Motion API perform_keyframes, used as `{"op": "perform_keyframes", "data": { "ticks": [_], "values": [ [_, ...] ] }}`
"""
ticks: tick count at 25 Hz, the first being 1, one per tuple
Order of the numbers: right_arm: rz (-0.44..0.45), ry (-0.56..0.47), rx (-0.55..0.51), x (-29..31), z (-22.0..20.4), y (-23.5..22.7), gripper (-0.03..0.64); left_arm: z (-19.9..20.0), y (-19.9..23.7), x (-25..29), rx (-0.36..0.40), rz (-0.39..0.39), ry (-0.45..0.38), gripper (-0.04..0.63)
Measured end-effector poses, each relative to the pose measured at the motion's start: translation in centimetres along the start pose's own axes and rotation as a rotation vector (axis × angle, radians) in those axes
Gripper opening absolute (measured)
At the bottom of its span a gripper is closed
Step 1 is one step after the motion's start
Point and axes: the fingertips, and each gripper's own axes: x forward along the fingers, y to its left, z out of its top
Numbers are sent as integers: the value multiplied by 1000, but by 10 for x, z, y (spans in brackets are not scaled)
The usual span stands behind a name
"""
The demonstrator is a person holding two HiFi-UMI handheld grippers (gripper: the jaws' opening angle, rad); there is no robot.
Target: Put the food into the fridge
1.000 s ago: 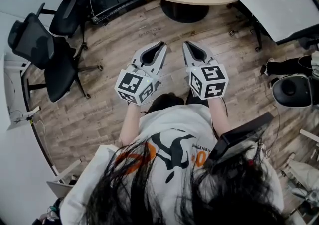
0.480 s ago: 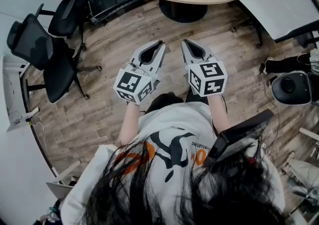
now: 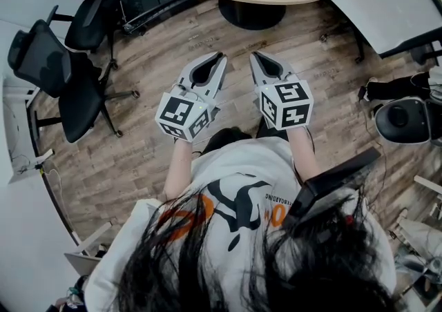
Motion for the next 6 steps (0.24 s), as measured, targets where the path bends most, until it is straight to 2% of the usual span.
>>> {"op": "perform_keyframes", "data": {
  "ticks": [6],
  "values": [
    [-1, 4, 1, 4, 1, -16, 25, 1, -1, 16, 4, 0, -1, 25]
  ]
}}
